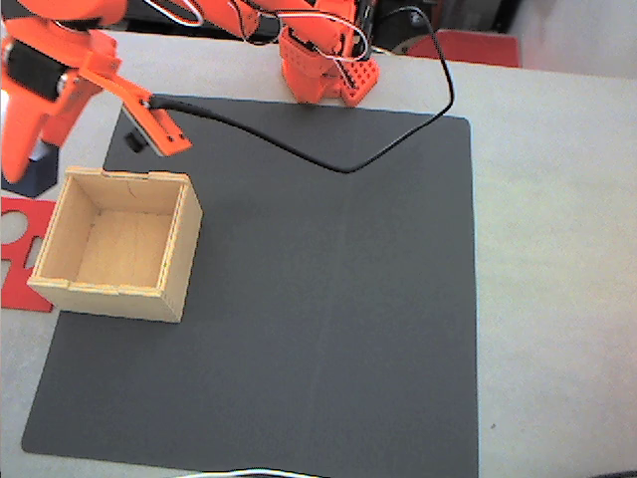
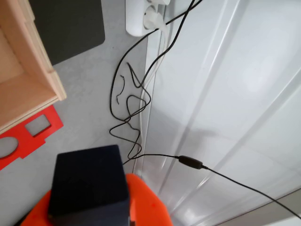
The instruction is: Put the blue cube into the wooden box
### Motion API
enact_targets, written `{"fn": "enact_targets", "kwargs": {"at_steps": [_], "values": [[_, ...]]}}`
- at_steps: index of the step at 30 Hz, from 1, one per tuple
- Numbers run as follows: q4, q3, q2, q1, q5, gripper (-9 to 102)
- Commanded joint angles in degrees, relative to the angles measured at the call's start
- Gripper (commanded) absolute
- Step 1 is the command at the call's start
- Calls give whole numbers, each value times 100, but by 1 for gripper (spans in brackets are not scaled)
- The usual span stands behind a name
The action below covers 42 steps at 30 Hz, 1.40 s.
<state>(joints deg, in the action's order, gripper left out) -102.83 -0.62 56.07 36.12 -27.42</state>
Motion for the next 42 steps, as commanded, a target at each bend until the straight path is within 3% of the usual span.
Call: {"fn": "enact_targets", "kwargs": {"at_steps": [1, 21, 33, 42], "values": [[-35, 237, 158, 149, 9, 0], [-44, 237, -1195, 729, 448, 0], [-26, 246, -1635, 202, 642, 0], [-62, 1195, -2681, -62, 923, 0]]}}
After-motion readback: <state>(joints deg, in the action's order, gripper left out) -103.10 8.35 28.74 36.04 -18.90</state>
